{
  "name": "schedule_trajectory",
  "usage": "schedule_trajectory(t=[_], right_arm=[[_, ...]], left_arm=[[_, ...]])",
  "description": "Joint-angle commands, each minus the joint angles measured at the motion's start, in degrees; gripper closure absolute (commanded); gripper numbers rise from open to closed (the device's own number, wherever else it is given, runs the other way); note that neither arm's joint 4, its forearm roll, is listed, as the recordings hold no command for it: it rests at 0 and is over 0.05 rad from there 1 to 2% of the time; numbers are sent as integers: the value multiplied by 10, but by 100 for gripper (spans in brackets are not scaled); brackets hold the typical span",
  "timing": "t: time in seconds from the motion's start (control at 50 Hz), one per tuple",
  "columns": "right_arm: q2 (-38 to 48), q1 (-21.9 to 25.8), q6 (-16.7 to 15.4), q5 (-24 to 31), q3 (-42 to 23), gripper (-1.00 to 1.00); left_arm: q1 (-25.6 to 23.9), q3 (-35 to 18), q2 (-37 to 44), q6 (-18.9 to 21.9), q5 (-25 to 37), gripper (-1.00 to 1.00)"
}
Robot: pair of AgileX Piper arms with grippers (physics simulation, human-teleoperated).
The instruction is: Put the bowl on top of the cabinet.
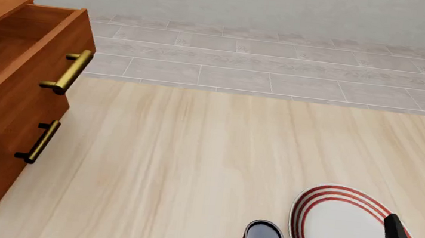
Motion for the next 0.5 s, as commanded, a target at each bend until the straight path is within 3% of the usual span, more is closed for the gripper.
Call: schedule_trajectory(t=[0.02, 0.5], right_arm=[[0, 0, 0, 0, 0, -100], [0, 0, 0, 0, 0, -100]], left_arm=[[-11, 10, -42, -1, 5, -100], [-49, 17, -102, 4, 24, -100]])
